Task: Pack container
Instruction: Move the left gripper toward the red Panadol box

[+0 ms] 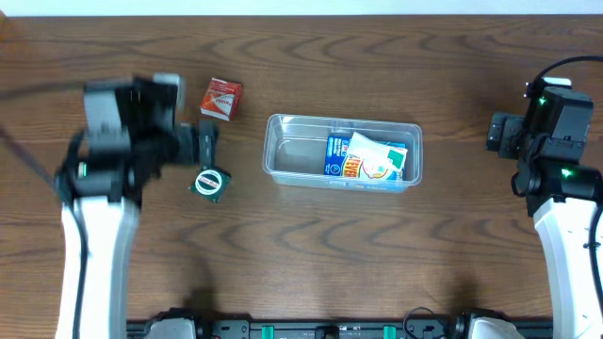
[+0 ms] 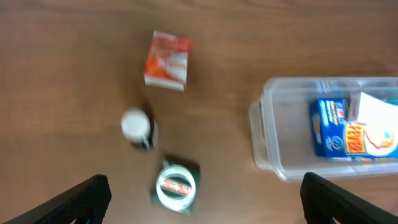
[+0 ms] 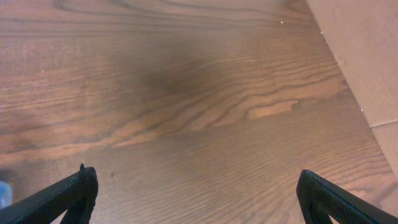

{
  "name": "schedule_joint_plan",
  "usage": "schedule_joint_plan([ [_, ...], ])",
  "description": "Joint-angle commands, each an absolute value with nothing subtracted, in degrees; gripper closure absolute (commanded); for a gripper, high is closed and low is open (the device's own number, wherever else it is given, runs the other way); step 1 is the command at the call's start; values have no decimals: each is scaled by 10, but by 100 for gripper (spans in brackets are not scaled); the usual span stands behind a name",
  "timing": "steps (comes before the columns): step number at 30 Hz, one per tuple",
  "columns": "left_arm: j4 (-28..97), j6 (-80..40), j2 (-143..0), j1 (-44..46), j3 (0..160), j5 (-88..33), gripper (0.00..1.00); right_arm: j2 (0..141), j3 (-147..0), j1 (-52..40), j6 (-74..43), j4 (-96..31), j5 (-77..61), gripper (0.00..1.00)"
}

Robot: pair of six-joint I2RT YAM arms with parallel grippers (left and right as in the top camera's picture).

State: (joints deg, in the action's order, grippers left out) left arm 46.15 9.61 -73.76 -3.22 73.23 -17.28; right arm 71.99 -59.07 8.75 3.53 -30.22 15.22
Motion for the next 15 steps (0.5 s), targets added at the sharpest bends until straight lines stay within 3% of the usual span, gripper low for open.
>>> schedule_joint_plan([
  [1, 441, 175, -809, -32, 768, -176, 2, 716, -592, 91, 28, -303, 159, 1],
  [15, 213, 187, -1003, -31, 769, -165, 2, 716, -592, 91, 28, -303, 159, 1],
])
